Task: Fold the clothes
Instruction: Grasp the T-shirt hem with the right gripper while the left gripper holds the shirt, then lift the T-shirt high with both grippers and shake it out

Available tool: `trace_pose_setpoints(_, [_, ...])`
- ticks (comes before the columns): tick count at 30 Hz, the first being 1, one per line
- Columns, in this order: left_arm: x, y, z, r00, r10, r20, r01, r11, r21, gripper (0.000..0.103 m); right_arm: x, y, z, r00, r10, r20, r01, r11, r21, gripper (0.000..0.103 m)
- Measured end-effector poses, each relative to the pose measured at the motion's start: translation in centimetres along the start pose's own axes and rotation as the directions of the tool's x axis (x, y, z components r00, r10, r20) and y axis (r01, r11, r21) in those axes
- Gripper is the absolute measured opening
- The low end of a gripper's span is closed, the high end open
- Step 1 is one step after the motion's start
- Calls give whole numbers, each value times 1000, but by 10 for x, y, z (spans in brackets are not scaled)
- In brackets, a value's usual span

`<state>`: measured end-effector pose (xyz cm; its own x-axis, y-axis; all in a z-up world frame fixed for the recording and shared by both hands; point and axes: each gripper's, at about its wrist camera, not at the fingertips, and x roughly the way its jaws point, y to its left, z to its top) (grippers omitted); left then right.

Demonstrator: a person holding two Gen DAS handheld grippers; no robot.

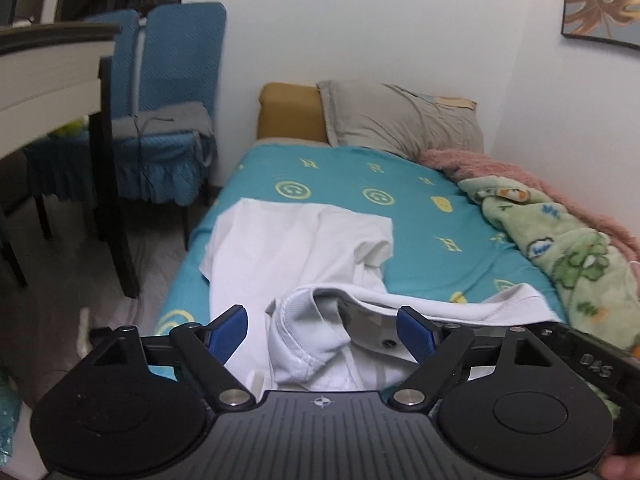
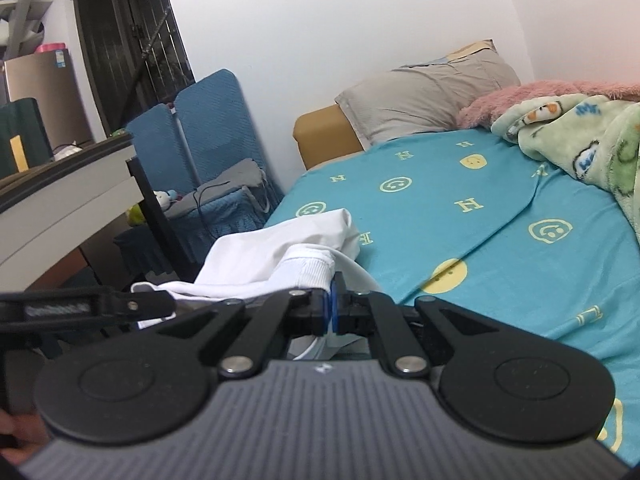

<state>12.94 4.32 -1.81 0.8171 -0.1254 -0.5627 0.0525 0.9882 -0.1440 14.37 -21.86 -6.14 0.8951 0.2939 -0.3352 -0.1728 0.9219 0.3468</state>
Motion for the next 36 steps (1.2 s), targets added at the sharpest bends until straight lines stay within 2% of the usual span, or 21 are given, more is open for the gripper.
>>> trace_pose_setpoints(3, [9, -2, -1, 1000, -10, -9, 10, 1000, -7, 84, -1, -3, 2, 1000, 0, 5, 0, 1000, 19, 4])
trace_pose_setpoints(7, [8, -17, -7, 1000, -30, 3, 30, 996, 89, 85, -3, -7, 2, 1000, -1, 9, 1, 999, 50, 4])
trace_pose_setpoints(8, [7, -21, -9, 999, -38, 11, 37, 993, 116, 88, -4, -8, 2, 1000, 0, 10, -1, 998, 58, 4])
trace_pose_setpoints(9, [8, -25, -11, 999, -39, 20, 36, 990, 138, 91, -5, -9, 3, 1000, 1, 11, -2, 998, 66, 4])
trace_pose_setpoints(13, [17, -37, -15, 999, -12, 35, 5, 985, 175, 92, -13, -4, 4, 999, 18, 40, -21, 998, 58, 4])
trace_pose_setpoints(19, [22, -31, -6, 990, 51, 129, -61, 995, 76, 92, -27, 8, 6, 993, 44, 112, -43, 999, -7, 4])
trace_pose_setpoints(23, [21, -14, -1, 984, 124, 125, -122, 992, -27, 92, -35, 5, 11, 984, 11, 178, -9, 1000, -10, 4])
trace_pose_setpoints(27, [-1, 11, 6, 982, 94, 161, -68, 985, -160, 93, -40, -7, 16, 974, -54, 221, 47, 998, 37, 4])
trace_pose_setpoints(32, [-36, 28, 10, 969, -17, 246, 77, 969, -233, 93, -39, -21, 17, 967, -123, 223, 103, 990, 99, 4])
trace_pose_setpoints(35, [-45, 34, 10, 966, -86, 243, 149, 955, -257, 93, -39, -26, 17, 963, -154, 221, 130, 984, 120, 4])
trace_pose_setpoints(36, [-46, 35, 10, 972, -78, 223, 135, 957, -258, 93, -38, -27, 16, 962, -164, 219, 140, 983, 122, 4])
